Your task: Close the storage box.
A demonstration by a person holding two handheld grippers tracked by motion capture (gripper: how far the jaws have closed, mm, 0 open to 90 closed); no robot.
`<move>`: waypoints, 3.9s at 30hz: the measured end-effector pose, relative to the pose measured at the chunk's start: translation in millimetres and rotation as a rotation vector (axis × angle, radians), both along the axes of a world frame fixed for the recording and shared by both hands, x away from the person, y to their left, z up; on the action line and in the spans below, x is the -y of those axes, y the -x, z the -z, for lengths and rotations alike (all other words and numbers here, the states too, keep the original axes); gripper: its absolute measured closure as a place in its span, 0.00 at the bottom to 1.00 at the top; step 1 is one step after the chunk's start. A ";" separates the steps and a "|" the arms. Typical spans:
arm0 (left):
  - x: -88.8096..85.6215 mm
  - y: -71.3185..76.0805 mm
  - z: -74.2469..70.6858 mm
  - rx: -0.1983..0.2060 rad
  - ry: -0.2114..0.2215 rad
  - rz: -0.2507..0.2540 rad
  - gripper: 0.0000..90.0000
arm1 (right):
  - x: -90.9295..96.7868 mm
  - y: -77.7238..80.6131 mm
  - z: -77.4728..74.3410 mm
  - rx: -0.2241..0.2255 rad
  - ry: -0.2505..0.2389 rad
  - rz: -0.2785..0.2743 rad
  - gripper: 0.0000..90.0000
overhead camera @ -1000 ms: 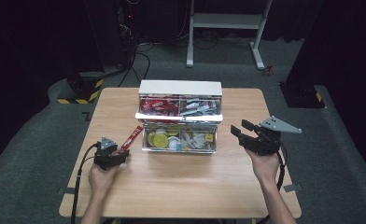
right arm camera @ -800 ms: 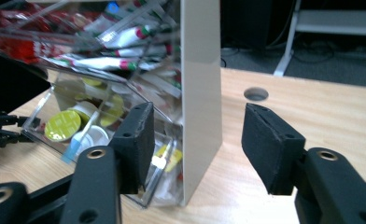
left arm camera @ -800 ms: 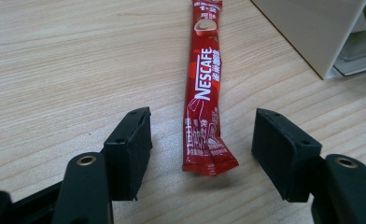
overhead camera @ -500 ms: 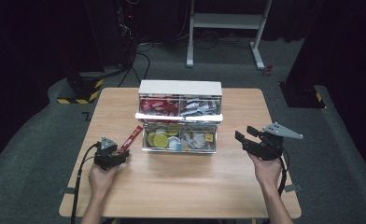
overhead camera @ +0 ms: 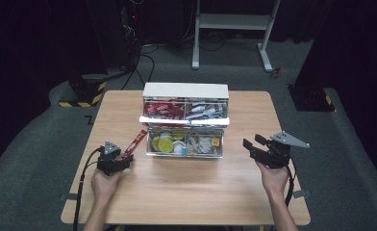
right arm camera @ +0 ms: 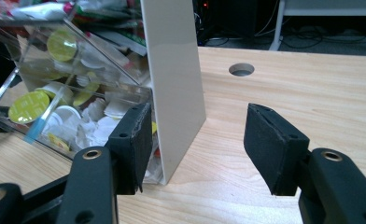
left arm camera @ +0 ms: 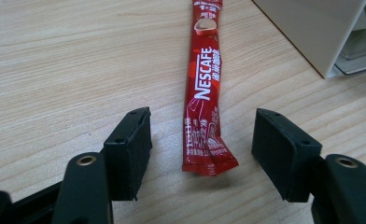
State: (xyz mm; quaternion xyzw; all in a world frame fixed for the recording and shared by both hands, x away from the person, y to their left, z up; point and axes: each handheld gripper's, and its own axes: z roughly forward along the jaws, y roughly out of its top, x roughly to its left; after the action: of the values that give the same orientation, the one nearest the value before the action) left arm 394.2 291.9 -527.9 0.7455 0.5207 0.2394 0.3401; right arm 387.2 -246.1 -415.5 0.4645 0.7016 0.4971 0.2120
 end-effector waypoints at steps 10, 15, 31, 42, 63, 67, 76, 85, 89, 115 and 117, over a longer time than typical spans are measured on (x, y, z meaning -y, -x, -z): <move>0.1 0.1 0.0 -0.001 0.000 0.000 0.42 | 3.6 -2.5 19.2 -0.056 0.011 0.010 0.49; 0.2 0.0 0.0 -0.001 0.000 0.000 0.42 | 6.1 -0.3 24.3 -0.067 0.022 0.006 0.49; 0.4 0.0 0.1 0.000 -0.002 0.000 0.41 | 3.1 -12.2 52.8 -0.128 0.070 0.037 0.49; 0.4 0.0 0.1 0.000 -0.002 0.000 0.41 | -1.9 -23.1 67.3 -0.160 0.102 0.051 0.49; 0.8 -0.1 0.2 0.000 0.002 0.001 0.40 | -14.6 -38.9 78.6 -0.162 0.180 0.067 0.47; 0.8 -0.1 0.2 0.000 0.002 0.002 0.40 | -18.4 -43.1 83.3 -0.175 0.194 0.072 0.46; 0.9 -0.1 0.3 0.001 0.001 0.001 0.40 | -22.2 -49.2 92.9 -0.185 0.227 0.105 0.44; 1.0 0.0 0.3 0.001 0.001 0.000 0.40 | -31.4 -51.1 107.3 -0.205 0.310 0.139 0.37; 1.3 0.2 0.3 0.001 0.001 -0.003 0.40 | -30.1 -51.5 107.4 -0.223 0.297 0.150 0.32; 1.5 0.2 0.2 -0.001 0.001 -0.005 0.40 | -32.6 -47.0 108.0 -0.244 0.293 0.198 0.23; 1.5 0.2 0.4 0.001 0.001 -0.007 0.41 | -32.6 -47.0 108.0 -0.244 0.293 0.198 0.23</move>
State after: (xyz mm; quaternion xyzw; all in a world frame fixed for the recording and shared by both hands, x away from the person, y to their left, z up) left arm 394.0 290.4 -528.3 0.7433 0.5233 0.2408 0.3401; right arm 434.2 -213.4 -523.5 0.5522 0.7378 0.3065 0.2384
